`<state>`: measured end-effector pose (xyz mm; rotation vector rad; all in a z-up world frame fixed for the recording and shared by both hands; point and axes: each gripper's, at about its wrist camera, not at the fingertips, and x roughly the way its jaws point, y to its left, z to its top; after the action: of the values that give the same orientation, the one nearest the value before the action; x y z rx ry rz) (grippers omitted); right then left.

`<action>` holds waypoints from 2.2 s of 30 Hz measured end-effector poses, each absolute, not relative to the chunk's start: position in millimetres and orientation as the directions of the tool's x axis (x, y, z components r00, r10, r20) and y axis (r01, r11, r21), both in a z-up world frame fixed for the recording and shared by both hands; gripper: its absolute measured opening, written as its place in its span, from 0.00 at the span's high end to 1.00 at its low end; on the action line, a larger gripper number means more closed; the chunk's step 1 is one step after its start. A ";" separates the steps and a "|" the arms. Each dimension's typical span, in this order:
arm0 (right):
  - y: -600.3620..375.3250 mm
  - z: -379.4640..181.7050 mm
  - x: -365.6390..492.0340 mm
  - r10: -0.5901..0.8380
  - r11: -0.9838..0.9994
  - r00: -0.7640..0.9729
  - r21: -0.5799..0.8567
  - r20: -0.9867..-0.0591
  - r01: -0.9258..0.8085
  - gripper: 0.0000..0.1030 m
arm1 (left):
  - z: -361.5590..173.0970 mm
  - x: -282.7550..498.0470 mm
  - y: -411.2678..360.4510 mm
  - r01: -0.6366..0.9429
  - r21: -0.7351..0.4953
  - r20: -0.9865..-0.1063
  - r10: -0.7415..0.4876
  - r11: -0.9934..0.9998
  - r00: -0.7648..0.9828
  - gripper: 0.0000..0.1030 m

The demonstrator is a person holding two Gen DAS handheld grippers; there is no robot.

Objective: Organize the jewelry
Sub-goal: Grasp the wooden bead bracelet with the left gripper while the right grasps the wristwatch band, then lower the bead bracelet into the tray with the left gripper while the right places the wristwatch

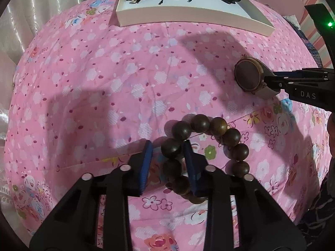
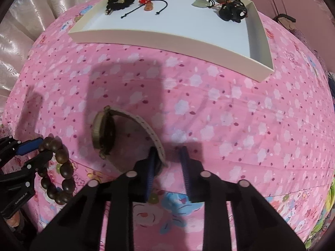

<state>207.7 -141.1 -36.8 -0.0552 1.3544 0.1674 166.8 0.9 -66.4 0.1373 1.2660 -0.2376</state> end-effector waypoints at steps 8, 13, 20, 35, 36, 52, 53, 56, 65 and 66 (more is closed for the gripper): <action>-128.5 -36.1 203.2 0.098 0.984 0.219 0.061 -0.971 -0.170 0.91 | -66.5 164.2 2.5 0.249 -0.034 -0.952 -0.108 0.968 0.288 0.83; -138.7 -28.1 199.9 0.110 0.984 0.245 0.070 -0.963 -0.165 0.92 | -61.8 159.1 6.0 0.249 -0.051 -0.945 -0.127 0.967 0.301 0.83; -147.4 -14.3 200.4 0.105 0.987 0.295 0.065 -0.950 -0.144 0.92 | -45.0 148.7 2.5 0.264 -0.063 -0.918 -0.159 0.963 0.362 0.83; -169.5 3.0 200.6 0.088 0.994 0.367 0.058 -0.926 -0.091 0.92 | 16.1 134.6 -21.8 0.333 0.014 -0.840 -0.169 0.943 0.515 0.83; -170.5 4.3 201.2 0.088 0.994 0.373 0.060 -0.924 -0.087 0.92 | 16.8 137.2 -25.4 0.335 0.017 -0.839 -0.169 0.942 0.518 0.83; -188.2 54.8 266.9 0.044 0.998 0.501 0.056 -0.865 0.008 0.92 | 79.1 231.7 -31.8 0.253 0.026 -0.776 -0.140 0.967 0.614 0.83; -189.3 56.5 271.7 0.038 0.999 0.506 0.052 -0.862 0.014 0.92 | 81.9 241.4 -33.1 0.249 0.025 -0.773 -0.139 0.968 0.619 0.83; -195.8 61.4 289.6 0.026 0.998 0.526 0.056 -0.850 0.042 0.92 | 85.7 265.9 -38.7 0.244 0.013 -0.766 -0.148 0.970 0.626 0.83; -216.0 33.2 328.2 0.019 0.989 0.527 0.092 -0.850 0.113 0.92 | 55.6 322.5 -54.6 0.238 -0.046 -0.775 -0.185 0.970 0.604 0.83; -217.3 27.2 331.2 0.015 0.989 0.523 0.091 -0.852 0.120 0.92 | 50.4 328.4 -56.3 0.238 -0.053 -0.780 -0.189 0.970 0.597 0.83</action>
<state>331.2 -217.3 27.2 0.1452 1.0201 -0.0629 328.4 -56.3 50.4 0.0588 0.8978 -0.2482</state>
